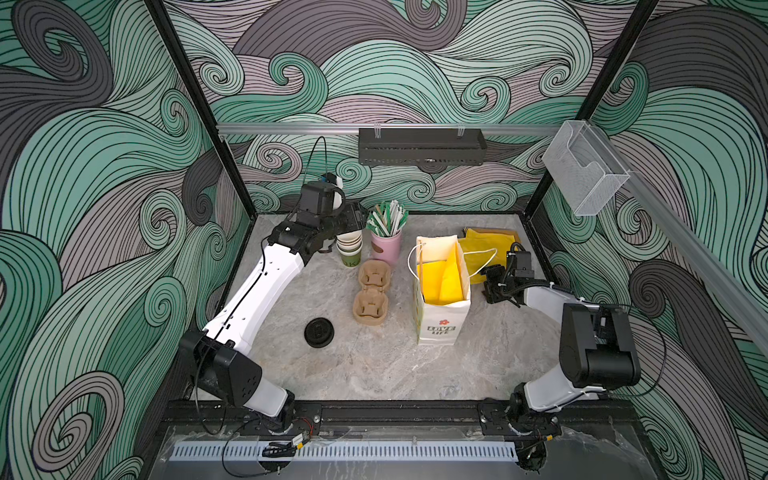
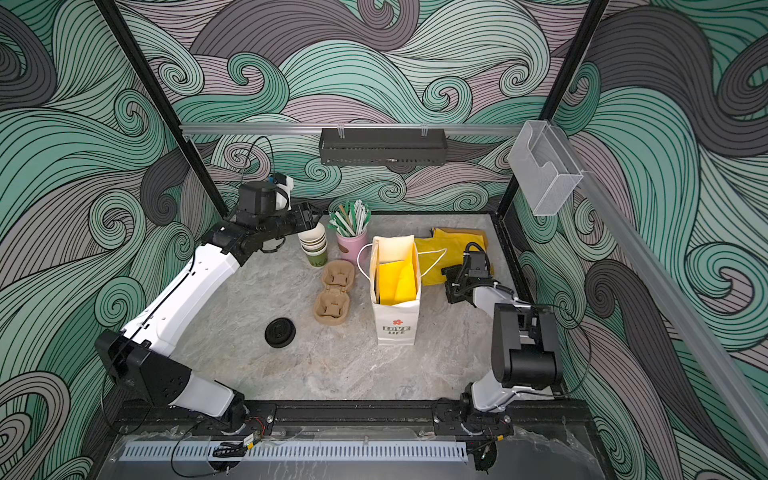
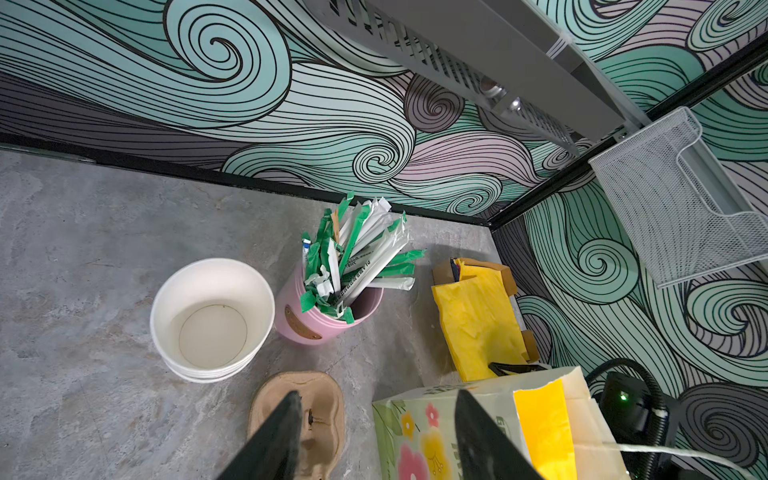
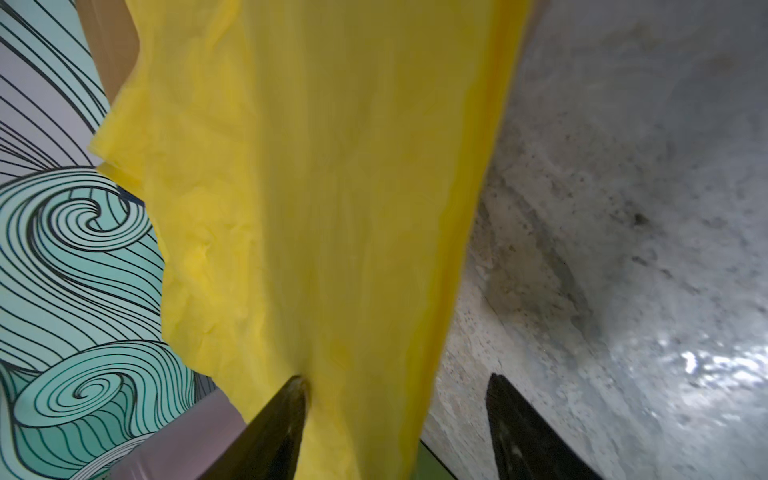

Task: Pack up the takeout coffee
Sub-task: 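Drag the top yellow napkin off the box with the right gripper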

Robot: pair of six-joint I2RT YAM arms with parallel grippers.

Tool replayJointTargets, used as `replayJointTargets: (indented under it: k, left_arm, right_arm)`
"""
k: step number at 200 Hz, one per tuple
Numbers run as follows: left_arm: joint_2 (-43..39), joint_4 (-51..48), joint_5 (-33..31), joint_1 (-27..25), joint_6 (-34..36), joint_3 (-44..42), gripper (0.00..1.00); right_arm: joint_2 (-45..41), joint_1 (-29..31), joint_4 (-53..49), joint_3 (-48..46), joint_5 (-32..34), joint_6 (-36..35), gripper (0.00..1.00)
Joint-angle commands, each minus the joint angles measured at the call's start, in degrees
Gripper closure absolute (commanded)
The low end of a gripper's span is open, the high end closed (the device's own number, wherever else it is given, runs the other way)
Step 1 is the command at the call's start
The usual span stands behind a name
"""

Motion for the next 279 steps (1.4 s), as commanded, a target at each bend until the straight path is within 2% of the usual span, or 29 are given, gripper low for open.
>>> replayJointTargets:
  k: [1,43,69,87,152,228,243,279]
  left_arm:
    - [0.42,0.9,0.83,-0.32,1.11,1.94,0.39]
    - [0.92,0.86,0.84,-0.33,1.08,2.21,0.4]
    - [0.82,0.97,0.84,-0.32,1.08,2.21,0.39]
    - [0.72,0.9,0.84,-0.33,0.99,2.12,0.4]
    - [0.03,0.97,0.58,-0.36,1.08,1.68,0.4]
    - [-1.0,1.05,-0.01,-0.32,1.59,1.42,0.4]
    - [-1.08,1.05,-0.13,-0.32,1.89,1.58,0.4]
    - [-0.67,0.74,-0.65,-0.34,3.88,3.46,0.4]
  right_arm:
    - [-0.1,-0.35,7.26,-0.7,-0.04,3.63,0.36]
    - [-1.08,-0.43,7.62,-1.59,0.17,5.1,0.55]
    - [-2.26,-0.48,7.69,-2.44,0.48,5.92,0.7]
    - [-3.11,-0.47,7.66,-2.83,0.59,6.41,0.77]
    - [-6.86,-0.6,5.77,-2.93,1.76,6.62,0.91]
    - [-12.16,-1.27,2.36,-2.74,2.72,4.8,1.0]
    - [-14.1,-1.55,-0.14,-1.07,3.26,1.4,1.0]
    - [-20.33,-2.05,-9.85,6.02,7.21,-11.87,1.0]
